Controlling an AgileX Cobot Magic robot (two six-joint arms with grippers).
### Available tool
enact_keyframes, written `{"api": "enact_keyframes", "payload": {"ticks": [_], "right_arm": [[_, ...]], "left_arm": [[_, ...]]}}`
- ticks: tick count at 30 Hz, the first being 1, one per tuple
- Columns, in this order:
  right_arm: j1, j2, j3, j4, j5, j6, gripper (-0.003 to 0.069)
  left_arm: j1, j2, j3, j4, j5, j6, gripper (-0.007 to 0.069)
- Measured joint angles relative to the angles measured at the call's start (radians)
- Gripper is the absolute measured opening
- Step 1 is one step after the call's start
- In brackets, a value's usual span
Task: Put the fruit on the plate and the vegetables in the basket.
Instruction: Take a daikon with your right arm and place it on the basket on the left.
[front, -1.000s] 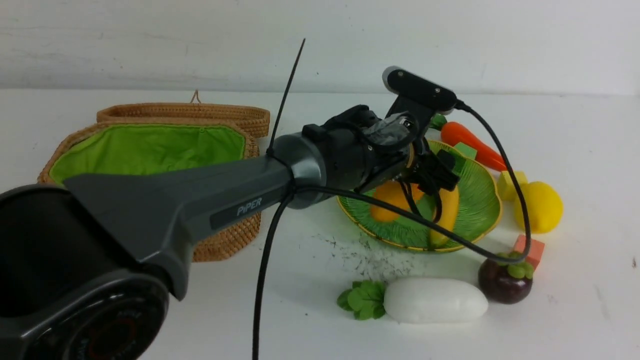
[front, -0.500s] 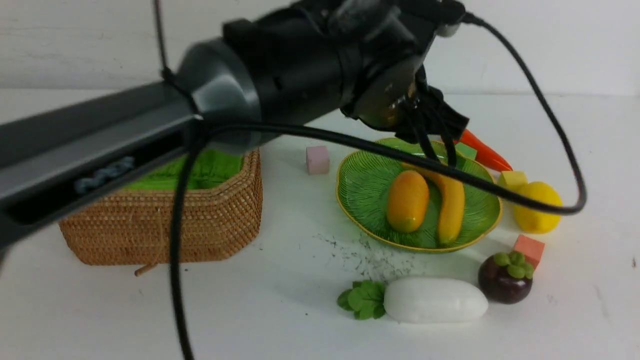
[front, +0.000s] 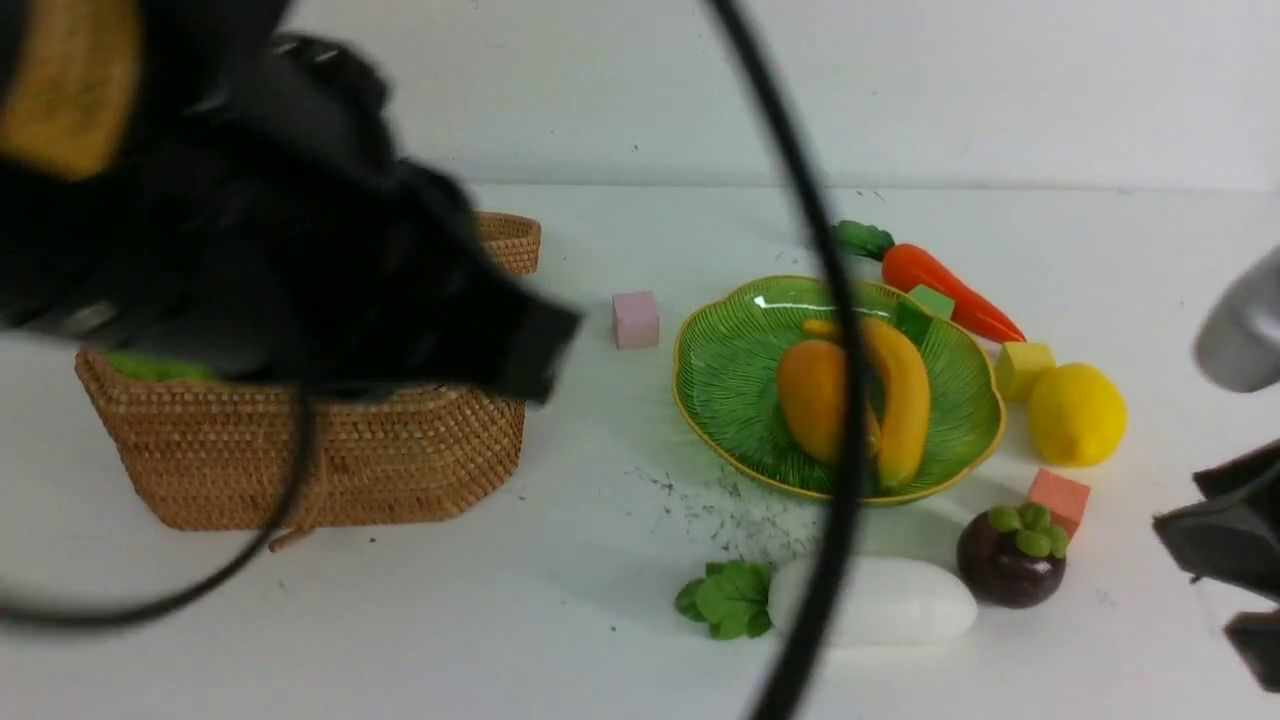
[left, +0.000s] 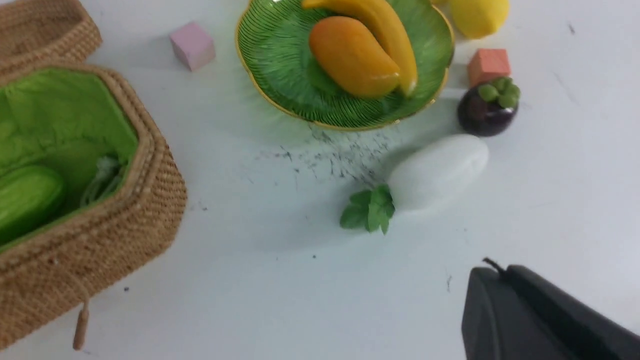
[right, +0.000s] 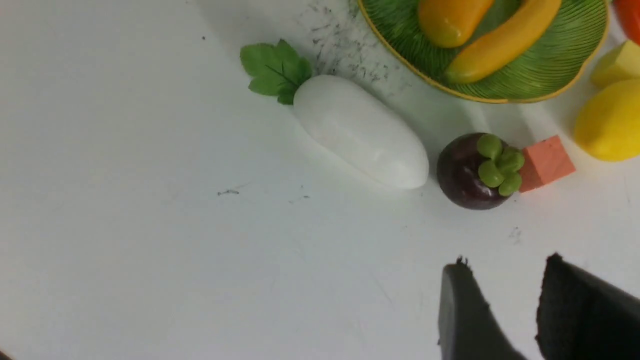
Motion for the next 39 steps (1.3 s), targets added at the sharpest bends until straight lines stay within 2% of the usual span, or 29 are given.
{"api": "enact_keyframes", "payload": {"ticks": [4,7,14,18,19,21,24,28,33,39], "right_arm": [[-0.004,0.115,-0.018,0.017,-0.017,-0.093,0.0235],[-0.032,0.179,-0.033,0.066,-0.016,-0.149,0.0235],[-0.258,0.407,-0.061,0.330,-0.048,-0.425,0.0235],[-0.322,0.526,-0.061,0.438,-0.117,-0.621,0.0246],[-0.322,0.531,-0.061,0.440,-0.122,-0.629,0.0247],[-0.318,0.591,-0.061,0.454,-0.187,-0.721,0.0271],[-0.306,0.622,-0.061,0.454,-0.228,-0.770,0.0300],[-0.279,0.678,-0.061,0.446,-0.306,-0.880,0.0398],[-0.279,0.722,-0.062,0.413,-0.373,-0.923,0.0493],[-0.279,0.761,-0.062,0.370,-0.388,-0.935,0.0522]], "left_arm": [[0.000,-0.274,0.230,-0.019,-0.087,0.000,-0.0013],[0.000,-0.384,0.309,-0.029,-0.119,0.000,-0.0013],[0.000,-0.652,0.461,-0.047,-0.139,0.000,-0.0013],[0.000,-0.705,0.478,-0.058,-0.127,0.008,-0.0013],[0.000,-0.705,0.478,-0.058,-0.127,0.008,-0.0013],[0.000,-0.700,0.483,-0.080,-0.111,0.035,-0.0013],[0.000,-0.701,0.483,-0.098,-0.105,0.057,-0.0013],[0.000,-0.701,0.483,-0.115,-0.105,0.103,-0.0013],[0.000,-0.701,0.483,-0.124,-0.105,0.109,-0.0013],[0.000,-0.701,0.483,-0.126,-0.105,0.111,-0.0013]]}}
